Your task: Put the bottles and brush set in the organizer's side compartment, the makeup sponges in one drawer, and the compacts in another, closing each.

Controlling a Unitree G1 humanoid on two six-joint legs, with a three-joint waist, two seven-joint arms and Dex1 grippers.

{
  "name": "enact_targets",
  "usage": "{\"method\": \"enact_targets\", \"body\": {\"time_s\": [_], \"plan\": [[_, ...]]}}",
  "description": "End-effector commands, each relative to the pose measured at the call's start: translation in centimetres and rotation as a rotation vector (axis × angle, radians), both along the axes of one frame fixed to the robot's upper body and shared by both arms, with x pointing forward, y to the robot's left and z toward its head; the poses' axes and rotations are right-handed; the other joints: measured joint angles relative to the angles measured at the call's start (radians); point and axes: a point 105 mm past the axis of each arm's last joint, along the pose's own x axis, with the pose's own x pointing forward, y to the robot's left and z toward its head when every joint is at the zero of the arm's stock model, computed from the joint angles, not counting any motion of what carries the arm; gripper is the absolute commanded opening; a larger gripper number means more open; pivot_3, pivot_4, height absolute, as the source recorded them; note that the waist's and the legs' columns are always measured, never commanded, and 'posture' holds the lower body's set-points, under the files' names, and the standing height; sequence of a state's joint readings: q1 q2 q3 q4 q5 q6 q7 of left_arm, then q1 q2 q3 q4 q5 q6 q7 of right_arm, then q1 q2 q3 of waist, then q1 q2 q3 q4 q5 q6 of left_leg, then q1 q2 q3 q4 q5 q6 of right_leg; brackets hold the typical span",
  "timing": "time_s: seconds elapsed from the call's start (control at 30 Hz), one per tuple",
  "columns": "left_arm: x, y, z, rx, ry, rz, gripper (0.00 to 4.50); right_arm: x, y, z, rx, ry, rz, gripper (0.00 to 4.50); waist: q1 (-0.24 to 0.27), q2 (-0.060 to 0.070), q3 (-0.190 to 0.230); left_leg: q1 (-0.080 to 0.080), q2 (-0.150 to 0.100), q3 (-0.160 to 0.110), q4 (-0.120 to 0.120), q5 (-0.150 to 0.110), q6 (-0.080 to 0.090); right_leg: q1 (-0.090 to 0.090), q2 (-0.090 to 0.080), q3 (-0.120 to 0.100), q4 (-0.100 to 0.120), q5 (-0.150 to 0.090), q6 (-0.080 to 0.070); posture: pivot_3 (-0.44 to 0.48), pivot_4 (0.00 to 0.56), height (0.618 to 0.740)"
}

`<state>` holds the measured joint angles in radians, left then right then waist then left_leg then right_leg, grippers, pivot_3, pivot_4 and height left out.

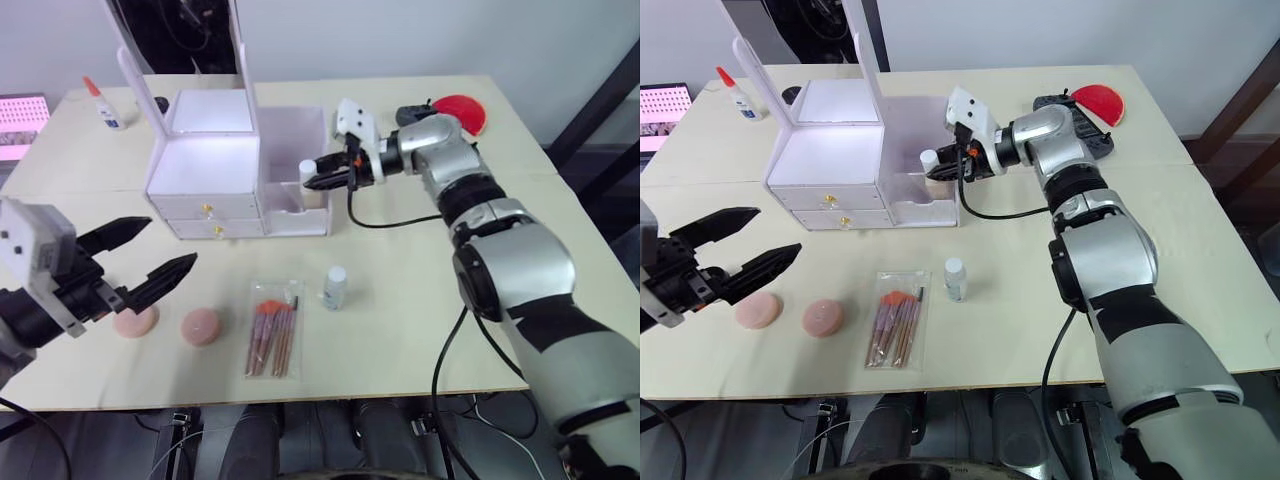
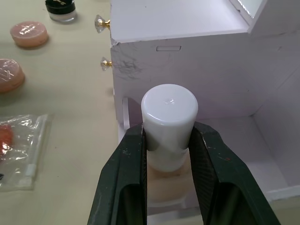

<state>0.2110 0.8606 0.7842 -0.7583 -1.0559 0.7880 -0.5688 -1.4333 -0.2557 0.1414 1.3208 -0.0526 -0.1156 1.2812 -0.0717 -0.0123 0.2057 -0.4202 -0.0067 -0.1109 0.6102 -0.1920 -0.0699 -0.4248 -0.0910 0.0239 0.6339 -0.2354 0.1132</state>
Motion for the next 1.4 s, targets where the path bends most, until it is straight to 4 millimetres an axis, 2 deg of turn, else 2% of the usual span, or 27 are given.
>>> {"method": "enact_targets", "body": {"time_s": [0.03, 0.13, 0.4, 0.47, 0.57, 0.63, 0.67, 0.77, 0.87, 1.0, 1.07, 1.2, 1.27, 1.37, 1.4], "plan": [[0.0, -0.2, 0.6, 0.013, -0.041, -0.009, 4.5, 0.4, 0.1, 0.9, 0.006, -0.054, -0.02, 0.74, 0.0, 0.0, 0.0, 0.0, 0.0, 0.0, 0.0, 0.0, 0.0, 0.0, 0.0, 0.0, 0.0, 0.0, 0.0, 0.0, 0.15, 0.74], [0.1, -0.2, 0.6, 0.013, -0.042, -0.01, 4.5, 0.7, -0.4, 0.3, -0.025, -0.063, -0.05, 0.74, 0.002, 0.0, 0.0, 0.0, 0.0, 0.0, 0.0, 0.0, 0.0, 0.0, 0.0, 0.0, 0.0, 0.0, 0.0, 0.0, 0.15, 0.74], [0.1, 0.2, 0.3, 0.017, -0.036, 0.001, 4.5, 0.7, -1.2, 0.3, -0.021, -0.042, -0.06, 0.74, 0.002, 0.0, 0.0, 0.0, 0.0, 0.0, 0.0, 0.0, 0.0, 0.0, 0.0, 0.0, 0.0, 0.0, 0.0, 0.0, 0.15, 0.74], [0.2, 0.2, 0.3, 0.019, -0.037, 0.0, 4.5, 0.7, -1.2, 0.5, -0.003, -0.03, -0.063, 1.79, 0.002, 0.0, 0.0, 0.0, 0.0, 0.0, 0.0, 0.0, 0.0, 0.0, 0.0, 0.0, 0.0, 0.0, 0.0, 0.0, 0.15, 0.74], [0.5, 0.2, 0.5, 0.021, -0.044, -0.007, 4.5, 0.6, -1.5, 1.3, 0.02, -0.038, -0.052, 3.12, 0.001, 0.0, 0.0, 0.0, 0.0, 0.0, 0.0, 0.0, 0.0, 0.0, 0.0, 0.0, 0.0, 0.0, 0.0, 0.0, 0.15, 0.74], [0.6, 0.3, 0.6, 0.018, -0.049, -0.006, 4.5, 0.5, -1.7, 2.1, 0.046, -0.044, -0.043, 4.26, 0.001, 0.0, 0.0, 0.0, 0.0, 0.0, 0.0, 0.0, 0.0, 0.0, 0.001, 0.0, 0.0, 0.0, 0.0, 0.0, 0.15, 0.74], [0.6, 0.4, 0.7, 0.016, -0.051, -0.004, 4.5, 0.4, -2.0, 2.8, 0.065, -0.049, -0.037, 4.39, 0.001, 0.0, 0.0, 0.0, 0.0, 0.0, 0.0, 0.0, 0.0, 0.0, 0.001, 0.0, 0.0, 0.0, 0.0, 0.0, 0.15, 0.74], [0.7, 0.7, 0.8, 0.011, -0.057, 0.001, 4.5, 0.1, -2.8, 4.8, 0.118, -0.059, -0.015, 4.39, 0.001, 0.0, 0.0, 0.0, 0.001, 0.0, 0.0, 0.0, 0.0, 0.0, 0.001, 0.0, 0.0, 0.0, 0.0, 0.0, 0.15, 0.74], [0.7, 1.1, 0.7, 0.005, -0.056, 0.01, 4.5, -0.5, -4.6, 7.0, 0.182, -0.06, 0.007, 4.39, 0.001, 0.0, 0.0, 0.0, 0.001, 0.0, 0.0, 0.0, 0.0, 0.0, 0.001, 0.0, 0.0, 0.0, 0.0, 0.0, 0.15, 0.74], [0.5, 2.5, 0.0, -0.031, -0.047, 0.055, 4.5, -1.1, -8.6, 8.6, 0.282, -0.058, -0.024, 4.39, 0.002, 0.0, 0.0, 0.0, 0.001, 0.0, 0.0, 0.0, 0.0, 0.0, 0.001, 0.0, 0.0, 0.0, -0.001, 0.0, 0.15, 0.74], [0.2, 4.2, -0.8, -0.04, -0.027, 0.092, 4.5, -1.7, -11.5, 8.1, 0.319, 0.001, -0.062, 4.39, 0.004, 0.0, 0.0, 0.0, 0.001, 0.0, 0.0, 0.0, 0.0, 0.0, 0.001, 0.0, 0.0, 0.0, -0.001, 0.0, 0.15, 0.74], [-0.3, 9.7, -2.2, -0.022, 0.0, 0.241, 4.5, -2.4, -18.0, 5.1, 0.344, 0.063, -0.253, 4.39, 0.004, 0.0, 0.0, 0.0, 0.001, 0.001, 0.0, 0.0, 0.0, 0.001, 0.001, 0.0, -0.001, 0.0, -0.001, 0.0, 0.15, 0.74], [-0.7, 11.6, -2.6, -0.019, 0.005, 0.289, 4.5, -2.8, -20.8, 3.6, 0.342, 0.089, -0.36, 4.39, 0.002, 0.0, 0.0, 0.0, 0.001, 0.001, 0.0, 0.0, 0.0, 0.0, 0.001, 0.0, -0.001, 0.0, -0.002, 0.0, 0.15, 0.74], [-1.9, 15.6, -3.6, -0.031, 0.012, 0.396, 4.5, -4.3, -27.8, -1.2, 0.322, 0.14, -0.67, 4.39, 0.002, 0.001, 0.0, 0.0, 0.001, 0.002, 0.0, 0.0, 0.0, 0.0, 0.0, 0.001, -0.001, 0.0, -0.002, 0.0, 0.15, 0.74], [-2.3, 16.8, -3.8, -0.037, 0.013, 0.429, 4.5, -4.9, -29.5, -2.4, 0.32, 0.143, -0.747, 4.39, 0.003, 0.0, 0.0, 0.0, 0.001, 0.002, 0.0, 0.0, 0.0, 0.0, 0.0, 0.001, -0.001, 0.0, -0.002, 0.0, 0.15, 0.74]]}}
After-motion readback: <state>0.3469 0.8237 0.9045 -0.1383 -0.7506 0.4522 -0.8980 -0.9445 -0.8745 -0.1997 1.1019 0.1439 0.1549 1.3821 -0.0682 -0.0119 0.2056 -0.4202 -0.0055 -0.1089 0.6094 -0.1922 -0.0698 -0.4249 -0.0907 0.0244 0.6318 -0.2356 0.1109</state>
